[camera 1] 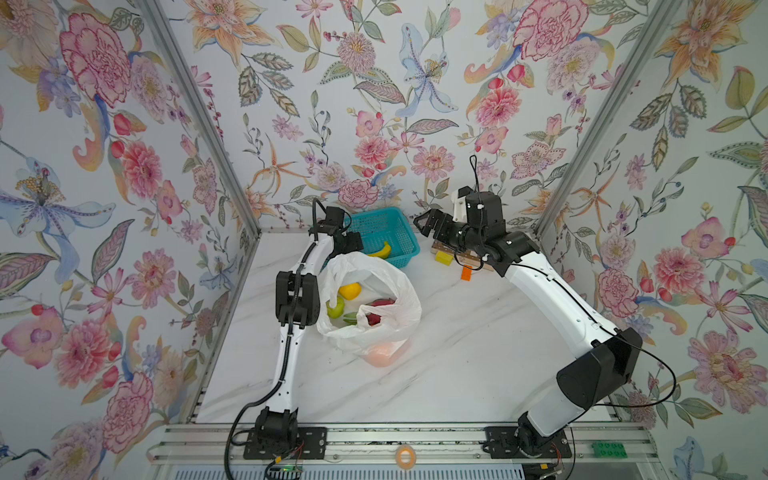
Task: Untie the knot of the plastic bag and take out the fruit
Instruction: 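Carry the orange with the left gripper over the teal basket and release it, then move the left gripper to the bag rim while the right gripper returns to the bag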
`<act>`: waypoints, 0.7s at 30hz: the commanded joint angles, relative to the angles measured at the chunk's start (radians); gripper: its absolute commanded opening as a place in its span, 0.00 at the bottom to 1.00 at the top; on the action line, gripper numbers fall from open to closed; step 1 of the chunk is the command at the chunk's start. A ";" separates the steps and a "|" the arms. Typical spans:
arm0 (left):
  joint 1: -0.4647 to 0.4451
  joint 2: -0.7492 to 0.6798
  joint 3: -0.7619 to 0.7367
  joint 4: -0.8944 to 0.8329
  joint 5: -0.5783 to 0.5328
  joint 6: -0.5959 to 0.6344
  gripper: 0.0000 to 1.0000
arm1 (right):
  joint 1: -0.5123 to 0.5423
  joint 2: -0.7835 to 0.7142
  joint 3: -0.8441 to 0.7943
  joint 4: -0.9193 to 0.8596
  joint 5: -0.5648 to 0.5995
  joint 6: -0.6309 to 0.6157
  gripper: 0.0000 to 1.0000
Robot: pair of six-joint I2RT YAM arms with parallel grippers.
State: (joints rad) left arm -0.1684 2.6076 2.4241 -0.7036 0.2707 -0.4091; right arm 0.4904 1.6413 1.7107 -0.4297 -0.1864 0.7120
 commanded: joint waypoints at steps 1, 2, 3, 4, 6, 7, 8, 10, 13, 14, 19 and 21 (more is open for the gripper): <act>0.001 -0.166 -0.034 0.008 -0.006 0.012 0.92 | 0.011 -0.037 -0.006 -0.006 0.017 -0.011 0.97; 0.003 -0.193 -0.048 0.008 -0.012 0.019 0.92 | 0.013 -0.040 -0.008 -0.005 0.017 -0.011 0.97; 0.003 -0.221 -0.060 0.006 -0.016 0.026 0.93 | 0.015 -0.043 -0.009 -0.006 0.016 -0.013 0.97; 0.004 -0.242 -0.070 0.001 -0.019 0.031 0.93 | 0.018 -0.046 -0.012 -0.006 0.016 -0.013 0.96; 0.004 -0.296 -0.090 -0.014 -0.025 0.046 0.93 | 0.027 -0.048 -0.016 -0.006 0.015 -0.013 0.97; 0.006 -0.321 -0.096 -0.024 -0.027 0.054 0.93 | 0.031 -0.049 -0.016 -0.006 0.014 -0.013 0.96; 0.007 -0.347 -0.104 -0.037 -0.031 0.063 0.93 | 0.038 -0.050 -0.016 -0.006 0.013 -0.016 0.97; 0.006 -0.402 -0.126 -0.054 -0.037 0.075 0.93 | 0.051 -0.051 -0.017 -0.005 0.014 -0.021 0.96; 0.007 -0.511 -0.189 -0.068 -0.044 0.080 0.94 | 0.087 -0.053 -0.017 -0.005 0.016 -0.029 0.97; 0.006 -0.553 -0.221 -0.066 -0.043 0.077 0.94 | 0.099 -0.053 -0.016 -0.005 0.020 -0.032 0.96; 0.007 -0.784 -0.423 -0.027 0.002 0.080 0.95 | 0.166 -0.047 -0.019 0.001 0.050 -0.049 0.97; 0.006 -0.878 -0.512 -0.014 0.033 0.081 0.96 | 0.194 -0.037 -0.020 0.002 0.056 -0.044 0.96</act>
State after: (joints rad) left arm -0.1684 1.8359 1.9900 -0.7200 0.2630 -0.3519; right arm 0.6559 1.6173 1.7050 -0.4297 -0.1581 0.6857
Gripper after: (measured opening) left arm 0.953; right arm 0.965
